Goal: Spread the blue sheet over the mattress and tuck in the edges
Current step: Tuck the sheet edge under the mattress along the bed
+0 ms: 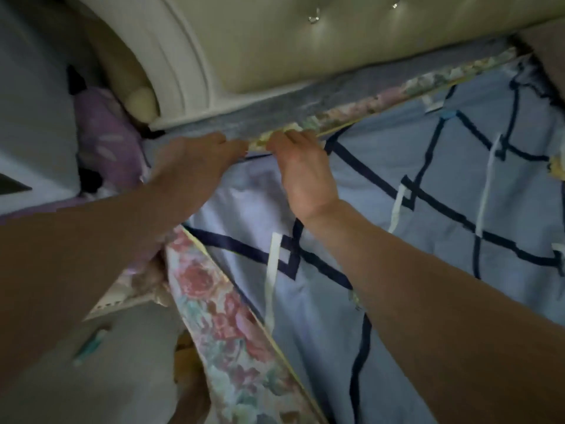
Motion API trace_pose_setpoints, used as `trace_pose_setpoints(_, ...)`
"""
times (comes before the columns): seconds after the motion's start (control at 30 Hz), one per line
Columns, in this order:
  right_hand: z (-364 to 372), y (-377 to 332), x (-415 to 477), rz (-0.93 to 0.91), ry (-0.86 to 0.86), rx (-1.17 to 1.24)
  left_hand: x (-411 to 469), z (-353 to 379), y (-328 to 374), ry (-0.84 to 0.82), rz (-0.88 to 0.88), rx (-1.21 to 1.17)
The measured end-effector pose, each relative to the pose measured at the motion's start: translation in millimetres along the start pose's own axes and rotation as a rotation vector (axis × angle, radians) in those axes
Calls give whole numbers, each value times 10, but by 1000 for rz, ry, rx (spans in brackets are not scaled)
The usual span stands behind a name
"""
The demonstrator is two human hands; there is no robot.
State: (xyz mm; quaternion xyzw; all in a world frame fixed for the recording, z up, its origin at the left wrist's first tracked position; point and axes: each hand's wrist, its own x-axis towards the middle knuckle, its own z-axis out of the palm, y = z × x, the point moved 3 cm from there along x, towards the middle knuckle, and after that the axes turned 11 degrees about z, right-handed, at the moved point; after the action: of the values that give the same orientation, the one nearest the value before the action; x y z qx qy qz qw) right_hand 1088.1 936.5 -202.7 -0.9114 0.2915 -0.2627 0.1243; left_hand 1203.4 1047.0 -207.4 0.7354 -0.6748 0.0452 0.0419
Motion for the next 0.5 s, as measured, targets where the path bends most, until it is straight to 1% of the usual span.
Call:
trace_pose_setpoints(0.07,241,-243,373,-2,66,38,74,-53,-457,5,-97,43)
trace_pose_setpoints(0.17,511,-434,831,3,121,20,243,-62,-860,28,-190,69)
trace_pose_setpoints(0.2,642,-445,942,17,107,4,294,-22,-961,35,-211,54)
trace_pose_setpoints(0.27,895,-391,963,11,49,-33,328,163,-1074,-5,-234,40)
trace_pose_setpoints(0.33,1113,-273,852,9,3,-47,310,383,-1104,-35,-235,-2)
trace_pose_setpoints(0.4,1354,-163,756,11,-35,-17,308,602,-1169,-32,-230,-36)
trace_pose_setpoints(0.5,1636,-58,621,-8,-152,-10,322,815,-1192,-49,-240,-88)
